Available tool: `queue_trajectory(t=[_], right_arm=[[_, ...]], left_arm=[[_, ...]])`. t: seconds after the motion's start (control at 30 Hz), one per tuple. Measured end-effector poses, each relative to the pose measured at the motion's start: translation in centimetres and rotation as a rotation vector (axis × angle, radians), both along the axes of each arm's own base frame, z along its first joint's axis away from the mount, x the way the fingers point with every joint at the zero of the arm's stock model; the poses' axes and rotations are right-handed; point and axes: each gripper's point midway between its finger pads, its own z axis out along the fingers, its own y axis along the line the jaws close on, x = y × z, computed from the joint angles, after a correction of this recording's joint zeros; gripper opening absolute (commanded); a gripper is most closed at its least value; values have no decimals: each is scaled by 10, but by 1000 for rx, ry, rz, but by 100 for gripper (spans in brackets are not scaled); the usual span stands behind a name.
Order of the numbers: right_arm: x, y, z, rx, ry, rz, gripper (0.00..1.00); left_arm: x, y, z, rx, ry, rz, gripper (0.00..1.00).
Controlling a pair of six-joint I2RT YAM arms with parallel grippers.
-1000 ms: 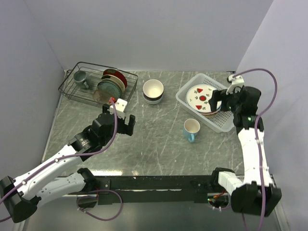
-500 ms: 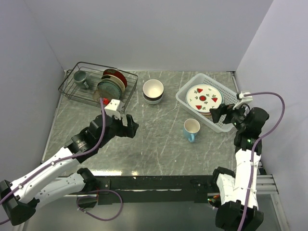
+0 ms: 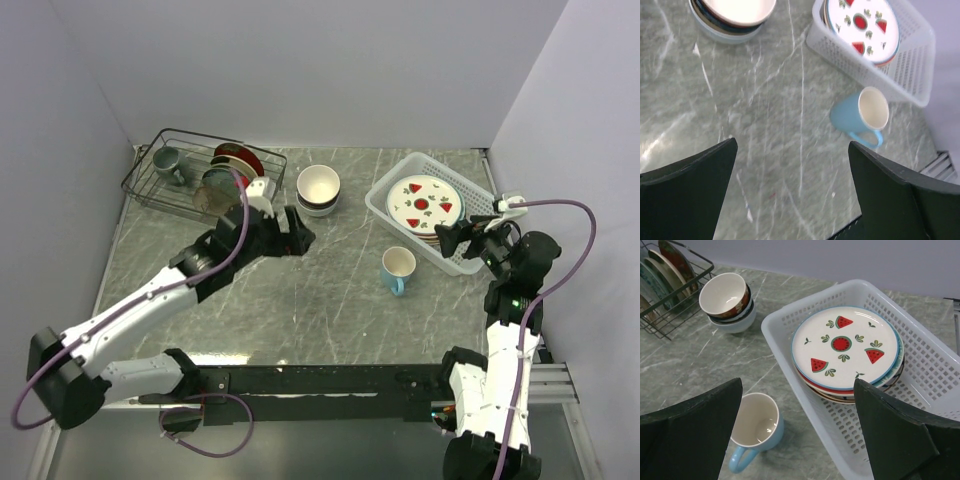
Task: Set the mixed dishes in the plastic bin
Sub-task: Pick up the bowl from the center of the board.
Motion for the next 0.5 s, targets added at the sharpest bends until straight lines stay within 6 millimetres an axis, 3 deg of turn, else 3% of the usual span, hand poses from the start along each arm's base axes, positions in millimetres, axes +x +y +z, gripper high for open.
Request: queue_trajectory(t=[0.17,0.3,0.5], right_arm=[[0,0,-1,3,3,0,100],[0,0,-1,2,2,0,100],[0,0,0,0,-1,-2,100]], left_arm=[[44,-8,10,-77,35,34,99],[70,-11,6,-141,89,36,99],[109,-36,0,-167,183,18,99]])
